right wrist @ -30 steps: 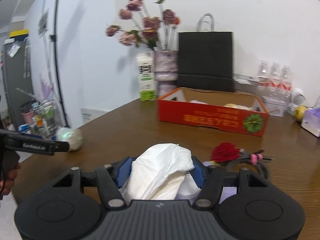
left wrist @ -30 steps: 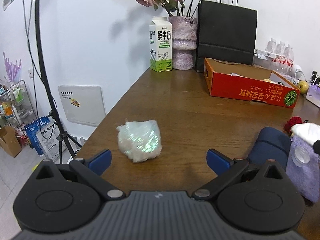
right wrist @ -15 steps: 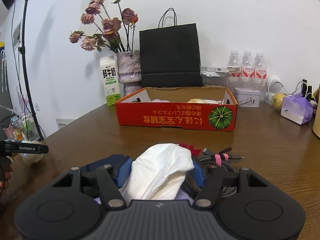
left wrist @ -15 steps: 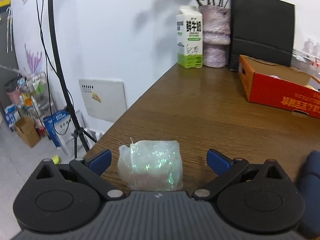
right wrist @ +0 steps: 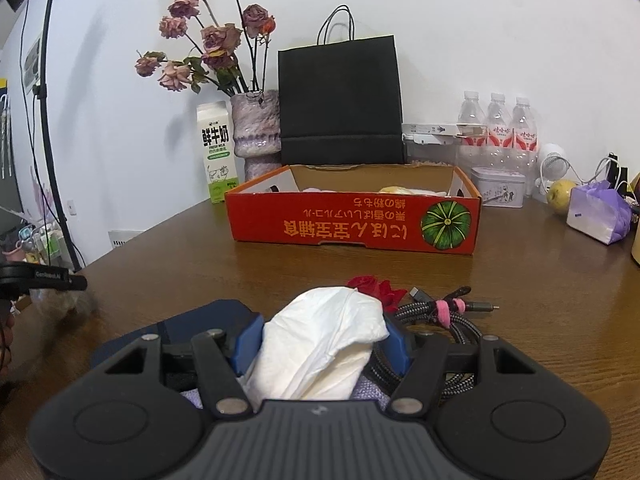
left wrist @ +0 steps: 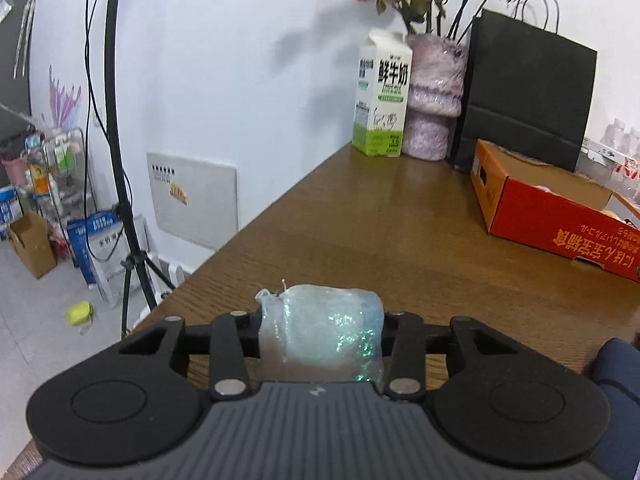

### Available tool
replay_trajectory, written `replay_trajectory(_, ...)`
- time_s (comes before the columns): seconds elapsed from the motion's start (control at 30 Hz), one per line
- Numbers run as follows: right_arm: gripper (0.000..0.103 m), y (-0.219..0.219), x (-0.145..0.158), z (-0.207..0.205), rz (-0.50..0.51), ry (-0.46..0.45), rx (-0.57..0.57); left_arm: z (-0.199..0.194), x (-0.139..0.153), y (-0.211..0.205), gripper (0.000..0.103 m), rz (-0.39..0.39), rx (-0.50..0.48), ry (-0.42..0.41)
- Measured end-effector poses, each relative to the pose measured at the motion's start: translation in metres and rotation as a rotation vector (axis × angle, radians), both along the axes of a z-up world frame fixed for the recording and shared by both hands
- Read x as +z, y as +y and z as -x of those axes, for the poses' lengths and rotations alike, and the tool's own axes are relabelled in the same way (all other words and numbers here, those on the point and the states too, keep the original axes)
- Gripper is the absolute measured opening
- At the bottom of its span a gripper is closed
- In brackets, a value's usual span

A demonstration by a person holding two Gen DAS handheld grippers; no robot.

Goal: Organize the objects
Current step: 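Grasp the clear plastic bag with left tool while right tool holds white cloth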

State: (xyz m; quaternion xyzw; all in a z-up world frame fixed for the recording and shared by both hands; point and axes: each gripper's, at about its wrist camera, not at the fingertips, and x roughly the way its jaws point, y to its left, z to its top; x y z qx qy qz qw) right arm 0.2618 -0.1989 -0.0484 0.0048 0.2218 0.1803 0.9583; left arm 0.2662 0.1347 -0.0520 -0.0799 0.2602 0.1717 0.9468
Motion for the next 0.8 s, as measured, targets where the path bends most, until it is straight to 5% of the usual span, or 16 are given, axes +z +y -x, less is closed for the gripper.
replay_trajectory(0.47,0.062,-0.001,0.002,0.008,-0.011,-0.049,-0.001,0.005,0.006,-0.016,0.04,-0.073,0.014,-0.035)
replay_trajectory(0.8,0.062,-0.002,0.007,0.011,-0.015,-0.099,-0.012,0.02,0.026,-0.072,0.04,-0.083,-0.127,-0.074)
